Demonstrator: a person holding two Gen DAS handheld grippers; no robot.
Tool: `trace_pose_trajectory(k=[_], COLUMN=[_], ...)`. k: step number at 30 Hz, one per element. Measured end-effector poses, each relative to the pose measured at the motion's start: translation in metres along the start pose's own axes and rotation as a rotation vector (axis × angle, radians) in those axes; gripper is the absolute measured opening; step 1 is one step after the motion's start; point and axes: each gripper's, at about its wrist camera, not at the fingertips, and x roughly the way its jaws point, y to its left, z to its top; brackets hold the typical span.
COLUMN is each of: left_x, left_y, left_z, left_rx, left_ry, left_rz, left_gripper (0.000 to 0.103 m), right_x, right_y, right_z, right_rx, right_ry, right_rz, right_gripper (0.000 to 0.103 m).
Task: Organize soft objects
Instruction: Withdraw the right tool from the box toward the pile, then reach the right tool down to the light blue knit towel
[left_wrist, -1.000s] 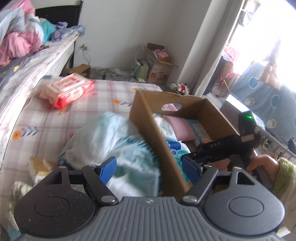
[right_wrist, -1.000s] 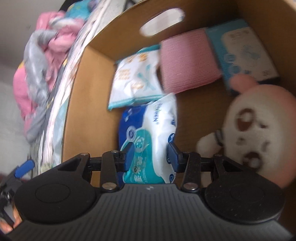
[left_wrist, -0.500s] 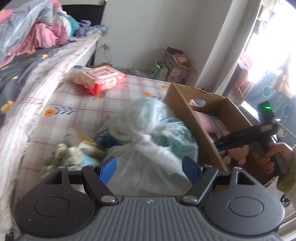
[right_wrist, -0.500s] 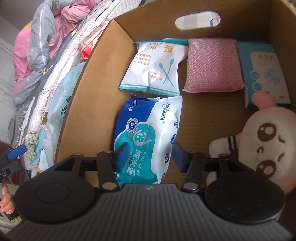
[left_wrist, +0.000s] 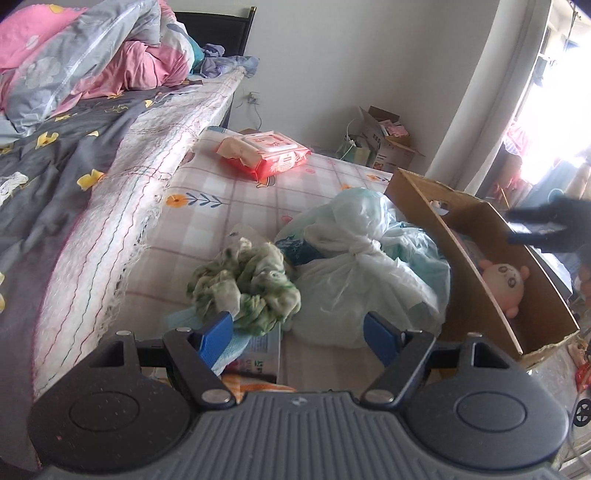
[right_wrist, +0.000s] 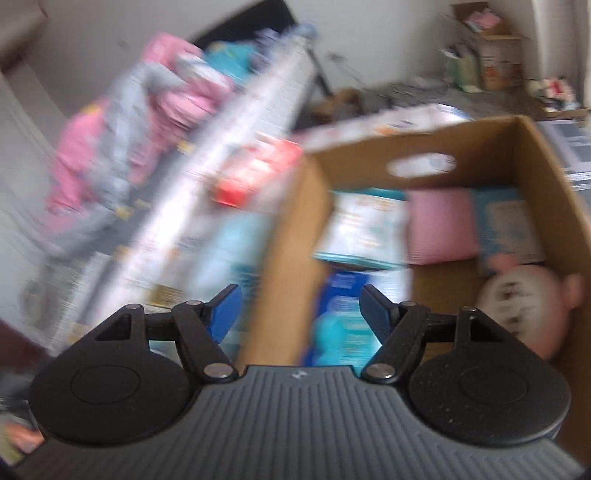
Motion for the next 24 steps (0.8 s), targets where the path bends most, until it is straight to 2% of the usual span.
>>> trace_pose_trajectory(k=[5,8,12,18,21,24], left_x=[0.007,0.03,0.05,0.048,0.049,0.047], left_y=[0.002,0.005,0.007,0.034,0.046,0.05], left_z=[-0.003,0.0,0.007,0.032,0.033,0.027], left_rx=[0.012,0.005,0.03,-0.008,-0.004,0.033], left_ry=[-0.002,0.068,0.092,-0.008,-0.017,-0.002], left_rz=[-0.081,-0.126,-0.101,-0.055,0.011,0.009], left_gripper=[0.077,0.075,0.072,0.078,0.077,0.078], right_x=[0.024,0.046,0.072,0.101,0.112,0.122], right_y=[0.046,0.069,0.09,0.106,0.099,0.091], right_z=[-0.024,-0.044,-0.067,-0.096,-0.102,-0.105], right_rx=[0.038,0.066,0.116,0.173,0.228,0.297], right_ry=[0.012,0.029,0.039,0.076,0.103,0.118], right_rz=[0.222,0.303,0.337,0.338,0.328,0.345], right_gripper=[0.067,0.064,0.064,0.063,0.063,0.063])
